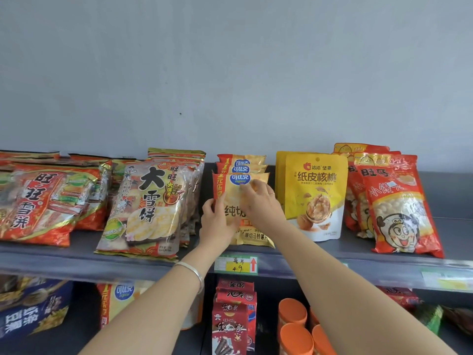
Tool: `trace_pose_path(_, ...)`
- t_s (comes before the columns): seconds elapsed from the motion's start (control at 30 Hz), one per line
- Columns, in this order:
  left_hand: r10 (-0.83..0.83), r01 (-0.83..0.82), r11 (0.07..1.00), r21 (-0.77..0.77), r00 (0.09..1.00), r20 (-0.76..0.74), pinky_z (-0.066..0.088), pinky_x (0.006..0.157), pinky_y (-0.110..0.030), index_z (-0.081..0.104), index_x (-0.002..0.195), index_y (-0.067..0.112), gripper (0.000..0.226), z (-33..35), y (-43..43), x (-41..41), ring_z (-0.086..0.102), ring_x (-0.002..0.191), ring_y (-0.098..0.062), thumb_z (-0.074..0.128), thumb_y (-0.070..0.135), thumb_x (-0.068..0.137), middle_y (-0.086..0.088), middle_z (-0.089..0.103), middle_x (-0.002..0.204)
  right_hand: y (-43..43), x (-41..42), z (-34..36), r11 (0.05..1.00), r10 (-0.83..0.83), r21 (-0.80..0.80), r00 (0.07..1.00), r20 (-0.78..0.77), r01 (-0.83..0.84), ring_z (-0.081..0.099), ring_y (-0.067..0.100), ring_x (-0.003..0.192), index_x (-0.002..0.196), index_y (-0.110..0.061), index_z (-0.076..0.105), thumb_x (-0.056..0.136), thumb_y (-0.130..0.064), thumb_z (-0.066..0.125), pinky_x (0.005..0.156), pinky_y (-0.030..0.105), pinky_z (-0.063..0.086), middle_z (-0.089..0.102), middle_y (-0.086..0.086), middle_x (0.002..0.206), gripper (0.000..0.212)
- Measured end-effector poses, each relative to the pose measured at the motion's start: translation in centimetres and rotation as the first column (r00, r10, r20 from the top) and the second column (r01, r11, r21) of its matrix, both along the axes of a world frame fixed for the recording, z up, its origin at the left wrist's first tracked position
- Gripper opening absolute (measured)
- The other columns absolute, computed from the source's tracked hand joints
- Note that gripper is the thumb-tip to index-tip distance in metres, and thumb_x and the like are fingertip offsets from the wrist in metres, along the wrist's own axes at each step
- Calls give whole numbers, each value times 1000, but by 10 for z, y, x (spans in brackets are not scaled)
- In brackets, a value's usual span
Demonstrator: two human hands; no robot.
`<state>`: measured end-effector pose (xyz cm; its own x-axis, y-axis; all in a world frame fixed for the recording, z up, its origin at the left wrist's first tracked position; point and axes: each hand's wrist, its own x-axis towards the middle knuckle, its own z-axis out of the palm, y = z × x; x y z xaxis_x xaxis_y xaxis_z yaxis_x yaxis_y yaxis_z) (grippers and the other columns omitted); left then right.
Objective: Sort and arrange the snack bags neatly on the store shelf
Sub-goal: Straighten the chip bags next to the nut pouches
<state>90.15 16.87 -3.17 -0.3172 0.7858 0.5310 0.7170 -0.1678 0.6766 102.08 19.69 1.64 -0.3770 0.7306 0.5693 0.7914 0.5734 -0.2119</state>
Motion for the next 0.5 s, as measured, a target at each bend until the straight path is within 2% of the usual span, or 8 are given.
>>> trace_pose_path(0.1, 56, -56, 998, 5, 995, -78, 38, 104, -41, 26, 145, 26, 64, 6, -12, -6, 33, 132, -27, 59, 33, 90, -6, 21, 149, -7, -5, 2, 998, -26, 53, 1000, 5, 26, 20, 31, 144, 144, -26, 38, 97, -31, 51, 107, 49, 37, 29, 8, 154, 49)
trace_pose_path(0.23, 99, -90, 994, 60, 979, -176, 38, 99, -32, 42, 138, 23, 46, 19, -35, -23, 39, 128, -21, 53, 31, 94, -2, 41, 140, -19, -24, 3, 994, 11, 110, 1000, 7, -12, 31, 30, 138, 138, -23, 46, 98, -33, 48, 107, 47, 36, 39, 6, 147, 41)
trace_pose_path(0.37, 111, -104, 994, 47, 971, -210, 45, 96, -38, 57, 123, 21, 30, 25, -57, -54, 53, 116, -20, 52, 24, 94, 0, 57, 125, -32, -50, 1, 985, 99, 140, 995, 24, -101, 36, 30, 133, 136, -23, 50, 99, -32, 46, 104, 45, 37, 45, 4, 140, 38)
trace_pose_path(0.5, 196, -193, 980, 40, 944, -264, 49, 88, -40, 59, 121, 22, 29, 25, -78, -93, 56, 110, -18, 52, 24, 93, 2, 61, 119, -43, -87, -1, 971, 172, 155, 982, 76, -183, 41, 31, 126, 132, -20, 54, 99, -30, 44, 97, 44, 38, 51, 6, 133, 36)
